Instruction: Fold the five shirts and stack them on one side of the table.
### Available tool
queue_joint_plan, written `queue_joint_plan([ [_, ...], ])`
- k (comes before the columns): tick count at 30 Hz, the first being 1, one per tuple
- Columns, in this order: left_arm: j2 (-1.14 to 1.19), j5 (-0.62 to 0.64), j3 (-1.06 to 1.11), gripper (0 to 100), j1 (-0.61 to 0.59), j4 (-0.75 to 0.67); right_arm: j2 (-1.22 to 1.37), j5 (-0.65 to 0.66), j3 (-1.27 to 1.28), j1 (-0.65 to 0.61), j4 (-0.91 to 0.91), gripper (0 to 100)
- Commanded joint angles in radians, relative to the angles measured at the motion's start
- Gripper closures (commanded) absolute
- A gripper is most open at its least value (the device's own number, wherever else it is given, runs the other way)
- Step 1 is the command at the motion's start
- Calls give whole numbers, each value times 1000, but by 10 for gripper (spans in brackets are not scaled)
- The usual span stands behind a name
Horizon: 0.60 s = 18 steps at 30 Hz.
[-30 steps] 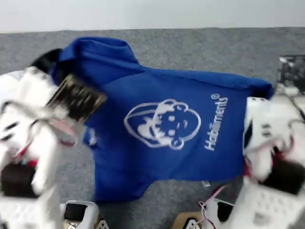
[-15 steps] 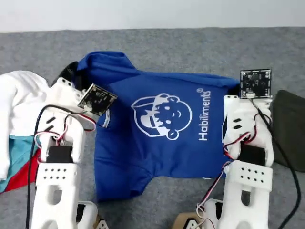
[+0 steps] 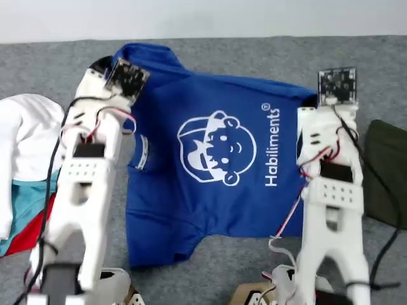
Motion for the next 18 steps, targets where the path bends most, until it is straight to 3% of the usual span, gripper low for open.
queue_joint_plan([
  [1,100,15,-174,998,14,40,113,2,-161,-1,-33,990],
  [7,324,58,-440,998,32,104,326,2,-361,5,-33,990],
  [18,681,60,-1007,998,63,405,516,5,-557,24,-22,990],
])
